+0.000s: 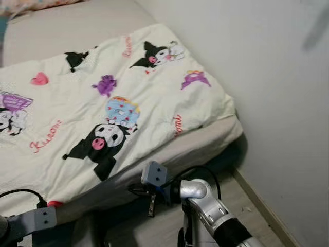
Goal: Clean up the room
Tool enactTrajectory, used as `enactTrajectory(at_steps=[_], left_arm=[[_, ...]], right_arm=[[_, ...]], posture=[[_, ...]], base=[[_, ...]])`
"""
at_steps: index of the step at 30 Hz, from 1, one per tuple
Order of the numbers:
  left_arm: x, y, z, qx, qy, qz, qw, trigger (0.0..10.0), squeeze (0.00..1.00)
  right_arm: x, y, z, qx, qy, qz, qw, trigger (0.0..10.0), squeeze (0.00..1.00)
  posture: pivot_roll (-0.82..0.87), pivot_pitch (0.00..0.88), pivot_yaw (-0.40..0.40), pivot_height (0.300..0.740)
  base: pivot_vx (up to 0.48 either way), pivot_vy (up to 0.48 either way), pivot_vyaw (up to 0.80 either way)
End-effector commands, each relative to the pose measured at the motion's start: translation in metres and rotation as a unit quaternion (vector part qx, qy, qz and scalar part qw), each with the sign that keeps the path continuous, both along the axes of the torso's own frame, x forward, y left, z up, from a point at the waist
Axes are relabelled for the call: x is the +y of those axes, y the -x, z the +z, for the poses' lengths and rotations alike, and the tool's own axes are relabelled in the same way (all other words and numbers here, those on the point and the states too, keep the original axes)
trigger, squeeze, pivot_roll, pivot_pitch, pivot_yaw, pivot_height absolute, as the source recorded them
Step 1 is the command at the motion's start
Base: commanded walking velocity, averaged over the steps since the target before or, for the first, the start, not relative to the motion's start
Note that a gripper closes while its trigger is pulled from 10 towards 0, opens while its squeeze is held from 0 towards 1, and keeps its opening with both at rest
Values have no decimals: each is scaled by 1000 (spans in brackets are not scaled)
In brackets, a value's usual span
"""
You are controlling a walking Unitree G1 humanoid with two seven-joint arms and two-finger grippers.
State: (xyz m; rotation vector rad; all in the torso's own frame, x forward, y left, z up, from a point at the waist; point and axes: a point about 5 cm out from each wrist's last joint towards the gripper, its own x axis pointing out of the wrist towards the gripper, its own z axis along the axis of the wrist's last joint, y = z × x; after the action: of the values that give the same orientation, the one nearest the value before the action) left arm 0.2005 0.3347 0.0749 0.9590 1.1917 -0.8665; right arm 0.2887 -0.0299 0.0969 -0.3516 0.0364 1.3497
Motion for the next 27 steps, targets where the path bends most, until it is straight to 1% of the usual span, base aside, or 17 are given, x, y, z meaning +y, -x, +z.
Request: enactTrajectory(at_steps=[1,3,4,6,7,9,10,11,13,14,15,16,17,18,19,21,27], left_arm=[[-4,3,8,14,35,-13,999,10000,0],[-8,2,12,11,58,-16,998,10000,0],[-18,-5,19,-19,102,-19,994,10000,0],[-43,-31,41,-142,206,-3,968,10000,0],[-43,-31,41,-142,206,-3,968,10000,0],[-57,-48,58,-234,268,26,934,10000,0],[-62,-59,67,-295,292,52,908,10000,0],[-62,-59,67,-295,292,52,908,10000,0],[-64,-76,80,-417,311,131,844,10000,0],[-64,-76,80,-417,311,131,844,10000,0],[-62,-81,81,-459,307,184,813,10000,0],[-62,-81,81,-459,307,184,813,10000,0],[-62,-82,80,-482,303,217,793,10000,0],[-66,-81,74,-490,302,243,781,10000,0],[-72,-79,68,-497,298,252,775,10000,0],[-84,-74,55,-495,302,293,760,10000,0],[-107,-68,44,-494,320,308,747,10000,0]], right_arm=[[2,3,-5,7,1,7,1000,10000,0],[2,3,-4,7,0,7,1000,10000,0],[2,2,-3,6,-1,6,1000,10000,0],[0,-1,-3,3,-3,-8,1000,10000,0],[0,-1,-3,3,-3,-8,1000,10000,0],[-2,-5,-3,0,-4,-36,999,10000,0],[-6,-12,-3,-3,-6,-79,997,10000,0],[-6,-12,-3,-3,-6,-79,997,10000,0],[-19,-28,-3,-11,-9,-180,984,10000,0],[-19,-28,-3,-11,-9,-180,984,10000,0],[-26,-34,-2,-11,-8,-218,976,10000,0],[-26,-34,-2,-11,-8,-218,976,10000,0],[-31,-38,-2,-10,-5,-240,971,10000,0],[-36,-41,-3,-13,3,-259,966,10000,580],[-41,-44,-4,-14,9,-276,961,10000,1000],[-47,-49,-4,-11,14,-302,953,10000,1000],[-53,-55,-7,18,3,-344,939,10000,1000]], posture=[[-29,249,18,541],[-29,249,18,541],[-31,248,20,541],[-30,244,23,541],[-30,244,23,541],[-26,243,25,541],[-28,242,29,541],[-28,242,29,541],[-30,240,32,541],[-30,240,32,541],[-30,241,36,541],[-30,241,36,541],[-32,241,37,541],[-32,240,39,541],[-32,240,40,541],[-30,236,38,541],[-27,228,35,541]], base=[[0,0,0],[0,0,0],[0,0,0],[0,0,0],[0,0,0],[0,0,0],[0,0,0],[0,0,0],[0,0,0],[0,0,0],[0,0,0],[0,0,0],[0,0,0],[0,0,0],[0,0,0],[0,0,0],[0,0,0]])
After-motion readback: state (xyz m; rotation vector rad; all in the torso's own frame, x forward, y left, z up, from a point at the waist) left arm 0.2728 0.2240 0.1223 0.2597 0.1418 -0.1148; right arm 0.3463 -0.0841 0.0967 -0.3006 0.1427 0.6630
